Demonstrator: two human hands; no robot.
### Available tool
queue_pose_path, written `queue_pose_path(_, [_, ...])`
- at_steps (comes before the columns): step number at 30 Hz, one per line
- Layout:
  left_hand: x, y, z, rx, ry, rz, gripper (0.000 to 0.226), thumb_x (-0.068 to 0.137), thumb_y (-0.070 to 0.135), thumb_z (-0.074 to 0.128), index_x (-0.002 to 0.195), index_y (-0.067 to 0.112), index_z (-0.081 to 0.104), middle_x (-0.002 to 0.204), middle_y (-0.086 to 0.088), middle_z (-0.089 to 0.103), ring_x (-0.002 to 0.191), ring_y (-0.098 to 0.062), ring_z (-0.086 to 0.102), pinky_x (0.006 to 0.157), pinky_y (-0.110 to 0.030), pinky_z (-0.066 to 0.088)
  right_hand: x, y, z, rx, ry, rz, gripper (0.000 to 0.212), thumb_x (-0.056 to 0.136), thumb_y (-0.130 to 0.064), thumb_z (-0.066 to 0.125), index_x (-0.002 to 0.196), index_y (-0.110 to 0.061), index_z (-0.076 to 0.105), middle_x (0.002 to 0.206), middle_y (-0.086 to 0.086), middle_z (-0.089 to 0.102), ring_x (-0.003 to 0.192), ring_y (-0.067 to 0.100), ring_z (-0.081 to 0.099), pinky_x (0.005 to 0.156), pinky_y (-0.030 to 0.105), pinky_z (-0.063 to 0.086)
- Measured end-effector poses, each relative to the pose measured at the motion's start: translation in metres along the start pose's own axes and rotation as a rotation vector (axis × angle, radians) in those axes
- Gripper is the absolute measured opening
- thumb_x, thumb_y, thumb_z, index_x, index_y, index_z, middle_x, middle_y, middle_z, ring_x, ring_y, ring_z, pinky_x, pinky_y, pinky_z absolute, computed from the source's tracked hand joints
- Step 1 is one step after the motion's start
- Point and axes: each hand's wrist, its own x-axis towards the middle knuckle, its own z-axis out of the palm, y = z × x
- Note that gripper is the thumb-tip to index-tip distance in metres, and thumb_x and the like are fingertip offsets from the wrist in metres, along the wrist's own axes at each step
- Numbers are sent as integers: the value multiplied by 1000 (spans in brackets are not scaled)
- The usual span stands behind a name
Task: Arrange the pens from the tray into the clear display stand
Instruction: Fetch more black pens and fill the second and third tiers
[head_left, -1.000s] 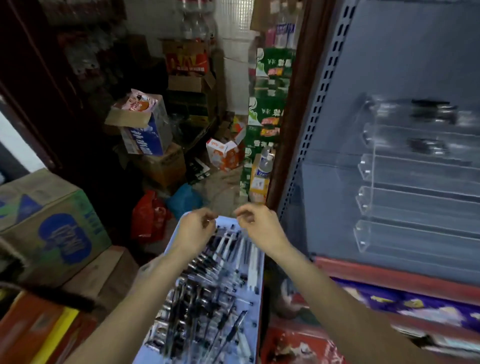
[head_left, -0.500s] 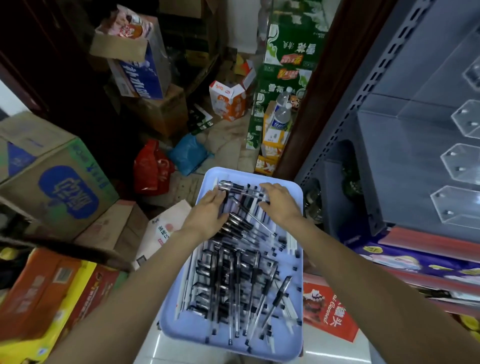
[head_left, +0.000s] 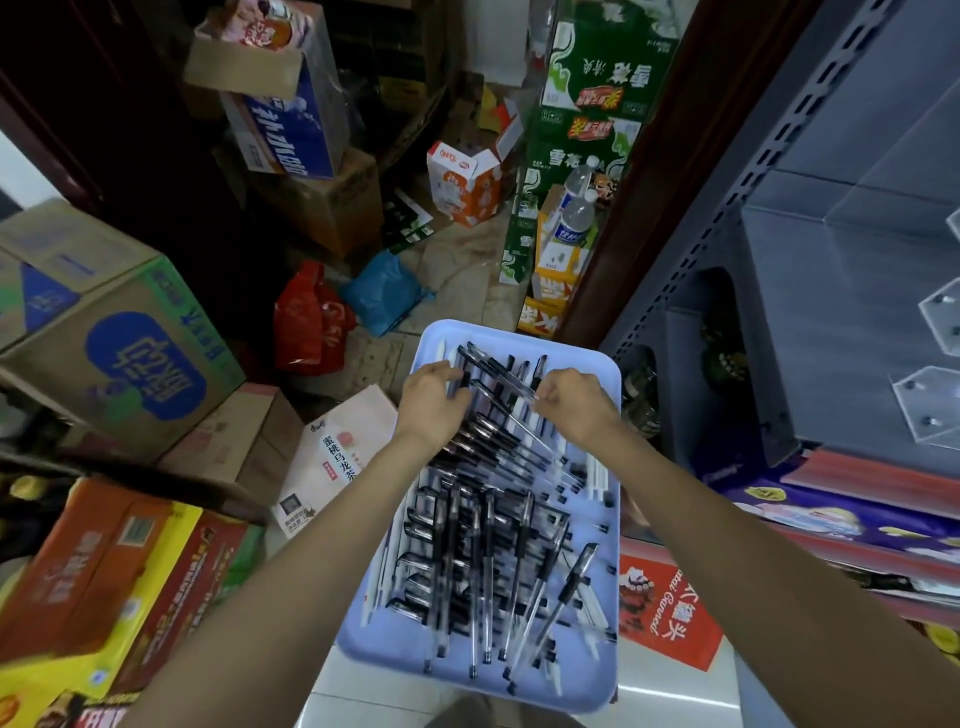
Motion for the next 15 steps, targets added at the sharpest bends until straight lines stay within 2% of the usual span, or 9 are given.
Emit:
queue_pose_path(1, [0,3,0,-34,15,1,30,94,14,51,121,3,58,137,-15,48,129,-24,42,107,-29,31,-3,0,-1,89,19,-1,23,91,-15,59,93,6,66,96,22,68,87,31,63,85,43,52])
queue_pose_path(2, [-2,9,0,-84,25,7,23,94,14,51,113,5,61,119,-16,55,115,-24,49,97,-29,36,-6,-1,-3,191,35,0,22,90,-14,60,91,6,67,97,20,69,85,27,63,87,40,52])
queue_pose_path(3, [-5,18,-2,-162,14,7,17,95,17,51,104,8,62,99,-13,54,98,-22,50,85,-27,39,-11,-4,-7,295,43,-5,19,90,-13,62,92,4,68,97,17,69,82,21,61,86,34,51])
queue_pose_path(5, [-12,39,-4,-396,-57,-14,25,95,25,52,96,3,64,76,-3,52,75,-15,50,68,-23,39,-24,-10,-16,439,28,-29,17,89,-13,63,95,2,69,90,12,67,75,15,58,79,28,48])
queue_pose_path(6, [-15,49,-6,-518,-90,-24,27,94,28,54,91,4,65,71,0,56,69,-11,53,67,-19,42,-31,-13,-22,477,21,-48,17,88,-13,62,94,2,69,85,11,65,72,14,58,77,28,47])
queue_pose_path(8, [-20,71,-10,-744,-135,-42,24,93,24,56,87,2,63,76,0,67,72,-6,62,69,-15,49,-42,-17,-37,525,45,-93,15,88,-12,63,88,2,69,80,11,65,71,18,59,77,32,50])
queue_pose_path(10, [-21,91,-15,-884,-137,-50,18,92,19,56,82,4,59,73,3,71,70,-6,64,66,-13,51,-47,-19,-58,513,82,-130,12,87,-15,64,84,-5,70,81,7,67,75,16,61,75,30,50])
queue_pose_path(13, [-22,124,-23,-854,-103,70,21,93,14,55,74,4,53,66,1,69,65,-10,63,67,-19,52,-54,-19,-96,315,107,-162,10,89,-21,62,90,-11,65,87,-1,64,81,9,58,74,20,44])
queue_pose_path(15, [-22,146,-28,-819,-77,159,20,92,8,54,73,2,51,65,-3,66,62,-12,65,68,-26,55,-61,-15,-127,233,234,-198,18,90,-22,61,103,-10,61,94,1,59,86,11,56,76,21,43])
